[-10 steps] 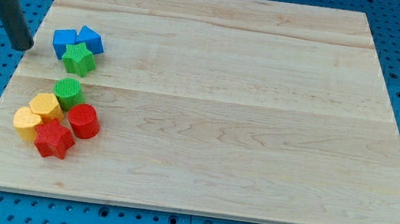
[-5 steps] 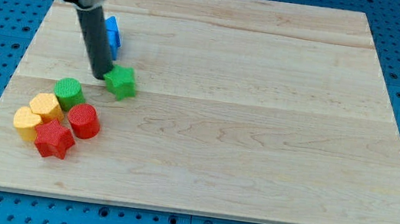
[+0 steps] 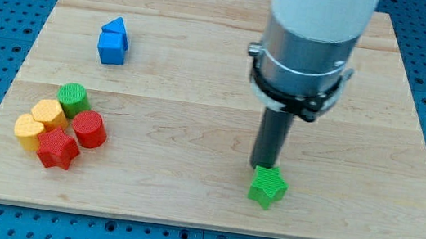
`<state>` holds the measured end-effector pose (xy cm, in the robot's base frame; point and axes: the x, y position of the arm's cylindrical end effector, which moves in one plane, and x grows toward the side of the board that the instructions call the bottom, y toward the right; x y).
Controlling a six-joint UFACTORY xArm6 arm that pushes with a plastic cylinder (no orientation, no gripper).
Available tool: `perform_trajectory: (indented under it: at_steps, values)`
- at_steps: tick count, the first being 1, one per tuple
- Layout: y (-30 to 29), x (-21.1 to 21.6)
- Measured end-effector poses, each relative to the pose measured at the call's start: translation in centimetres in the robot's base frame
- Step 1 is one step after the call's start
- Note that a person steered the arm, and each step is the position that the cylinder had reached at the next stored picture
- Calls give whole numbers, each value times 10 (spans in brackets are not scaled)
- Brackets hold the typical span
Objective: Separate green star from blue blocks
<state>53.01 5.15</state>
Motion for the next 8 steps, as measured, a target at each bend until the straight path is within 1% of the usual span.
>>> perform_trajectory:
  at_steps: [1, 2, 3, 4, 5, 6, 7, 8]
  values:
    - [-27, 11]
    - [-34, 34]
    - [9, 51]
    - [28, 41]
    - [8, 29]
    - [69, 28]
    - [96, 28]
    - [32, 28]
